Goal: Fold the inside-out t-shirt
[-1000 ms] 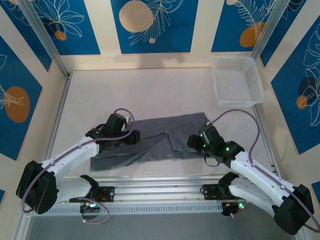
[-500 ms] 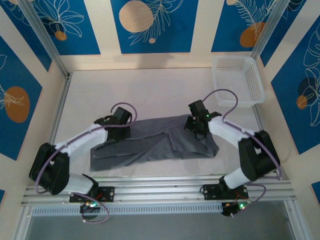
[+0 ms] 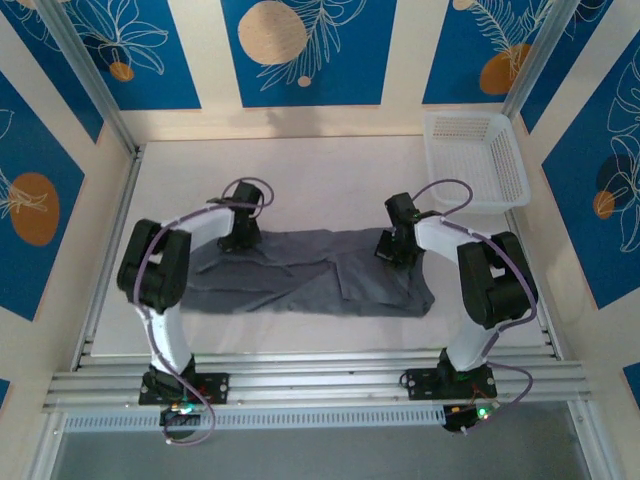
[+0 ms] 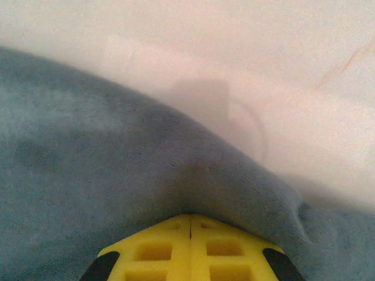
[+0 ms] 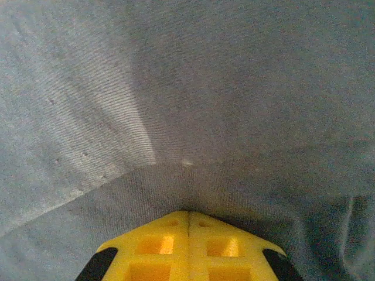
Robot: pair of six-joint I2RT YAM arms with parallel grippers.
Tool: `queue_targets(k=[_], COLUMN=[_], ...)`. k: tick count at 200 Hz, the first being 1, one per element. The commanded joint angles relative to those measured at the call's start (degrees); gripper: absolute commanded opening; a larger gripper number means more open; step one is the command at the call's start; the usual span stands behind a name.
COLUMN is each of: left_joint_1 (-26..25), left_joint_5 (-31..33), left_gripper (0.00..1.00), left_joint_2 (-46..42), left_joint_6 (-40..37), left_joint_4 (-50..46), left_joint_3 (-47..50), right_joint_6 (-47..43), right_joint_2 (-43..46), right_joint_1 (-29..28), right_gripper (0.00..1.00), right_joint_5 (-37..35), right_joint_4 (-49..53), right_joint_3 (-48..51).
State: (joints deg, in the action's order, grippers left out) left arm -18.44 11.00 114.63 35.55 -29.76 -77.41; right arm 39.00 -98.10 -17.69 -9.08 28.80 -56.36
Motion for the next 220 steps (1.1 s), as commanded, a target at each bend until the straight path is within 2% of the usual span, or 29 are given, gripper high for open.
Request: queue_targets(k=[1,27,42,60,77,98,122,135,150,169,187,199,220], left_joint_1=[1.44,1.49,1.51,1.48,1.5,1.48,1.81,2.25,2.97,4.85,6.49,6.82,6.94], left_joint_5=[-5.99,-9.59,-13.09,-16.53,-19.11,-21.96,-22.69,-22.61,-20.61,-20.33,-18.76,-17.25,-15.22], left_gripper=[0.0,0.0,0.0,0.0,0.0,0.18,0.33,0.37,0.39,0.43,0.48,0.49,0.5], left_joint_2=[10.61,21.97,29.03,35.17,36.5,31.89,19.19,9.08,-3.67,-21.04,-34.97,-42.08,-50.87], left_joint_6=[-1.66,-4.45,-5.34,-4.09,-3.05,-4.45,-7.32,-8.09,-8.22,-5.98,-4.5,-4.11,-2.09], left_joint_4=[-0.56,-3.6,-6.58,-8.88,-9.23,-9.07,-6.62,-3.49,-1.05,3.16,3.75,2.04,-1.44], left_joint_3=[-7.53,-26.7,-40.07,-53.19,-59.34,-59.44,-48.86,-38.23,-24.09,-4.32,10.68,18.23,29.4], right_joint_6=[1.09,6.81,13.41,21.37,26.18,26.22,22.05,19.3,15.6,11.56,9.18,9.35,10.62], right_joint_2=[-0.34,0.49,-1.68,-6.65,-10.44,-10.09,-1.94,2.91,7.37,9.56,9.61,9.0,6.64], right_joint_1=[-2.13,-8.66,-17.19,-28.04,-35.07,-38.25,-39.0,-38.16,-36.18,-31.9,-29.52,-29.62,-30.85], right_gripper=[0.0,0.0,0.0,0.0,0.0,0.01,0.02,0.04,0.12,0.19,0.32,0.41,0.5], right_joint_5=[8.68,19.27,21.0,21.27,19.84,16.68,8.83,5.28,2.71,7.09,13.78,15.68,16.31], right_joint_4=[4.39,-1.18,-6.65,-12.71,-19.18,-17.02,-13.8,-12.28,-11.63,-10.42,-12.85,-14.12,-15.28], right_joint_3=[0.21,3.46,3.56,-0.86,-6.05,-12.41,-11.05,-8.2,-3.55,1.56,6.28,8.1,9.44])
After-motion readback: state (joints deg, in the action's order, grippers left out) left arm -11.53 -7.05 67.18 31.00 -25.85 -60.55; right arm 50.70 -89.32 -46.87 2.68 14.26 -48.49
